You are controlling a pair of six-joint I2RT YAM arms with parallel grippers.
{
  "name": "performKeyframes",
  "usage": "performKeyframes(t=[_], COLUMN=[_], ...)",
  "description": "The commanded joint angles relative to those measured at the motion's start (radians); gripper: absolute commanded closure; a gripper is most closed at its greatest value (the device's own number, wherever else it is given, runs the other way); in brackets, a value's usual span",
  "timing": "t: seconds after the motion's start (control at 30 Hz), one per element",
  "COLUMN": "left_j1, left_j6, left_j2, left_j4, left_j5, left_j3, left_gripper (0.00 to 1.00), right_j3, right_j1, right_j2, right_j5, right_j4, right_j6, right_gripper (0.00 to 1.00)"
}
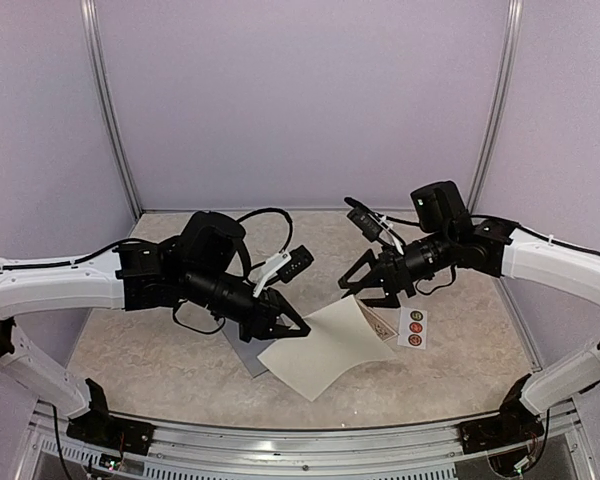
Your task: Place the letter into the envelope and seal it
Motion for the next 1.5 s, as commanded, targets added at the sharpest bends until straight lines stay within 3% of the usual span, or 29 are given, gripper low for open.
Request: performKeyframes(t=[0.0,0.13,0.33,0.6,0.83,0.9,1.0,1.03,1.13,1.47], left_j1=[0.001,0.007,0.016,0.029,0.033,0.036,0.039,0.039,0.040,0.045], left_j6=[-0.001,-0.025,-0.055,-0.075,-0.087,-0.090,-0.094,-0.094,-0.097,-0.100], left_j2=[0.016,0.007,-0.007,-0.027,-0.044,-0.048,-0.051,-0.052,-0.054,-0.056], left_j4=[-0.012,0.035,0.086,0.111,0.123,0.124,0.129,0.134,0.150,0.170], left_j5=[-0.062,-0.045,-0.011,0.014,0.024,0.030,0.034,0.034,0.034,0.039], left_j3=[0.031,0.019,-0.002,-0.014,-0.028,-0.031,-0.036,-0.038,-0.042,-0.055], left_gripper=[1.00,1.00,1.00,1.00,1.00,1.00,1.00,1.00,1.00,1.00], right_j3=[-0.020,-0.062,-0.121,-0.122,-0.103,-0.103,-0.102,-0.102,-0.101,-0.105], right_j1=[0.016,0.046,0.101,0.163,0.186,0.186,0.186,0.186,0.188,0.194], right_j2=[-0.037,-0.030,-0.013,0.056,0.101,0.103,0.111,0.116,0.131,0.154], right_j5=[-0.108,-0.072,-0.074,-0.038,-0.037,-0.038,-0.044,-0.049,-0.061,-0.077], right_j4=[-0.013,0.034,0.239,0.288,0.296,0.306,0.320,0.328,0.348,0.424], right_j6=[-0.028,0.012,0.125,0.154,0.149,0.154,0.163,0.170,0.191,0.230], right_gripper=[0.12,0.11,0.14,0.20,0.39,0.46,0.65,0.66,0.61,0.64])
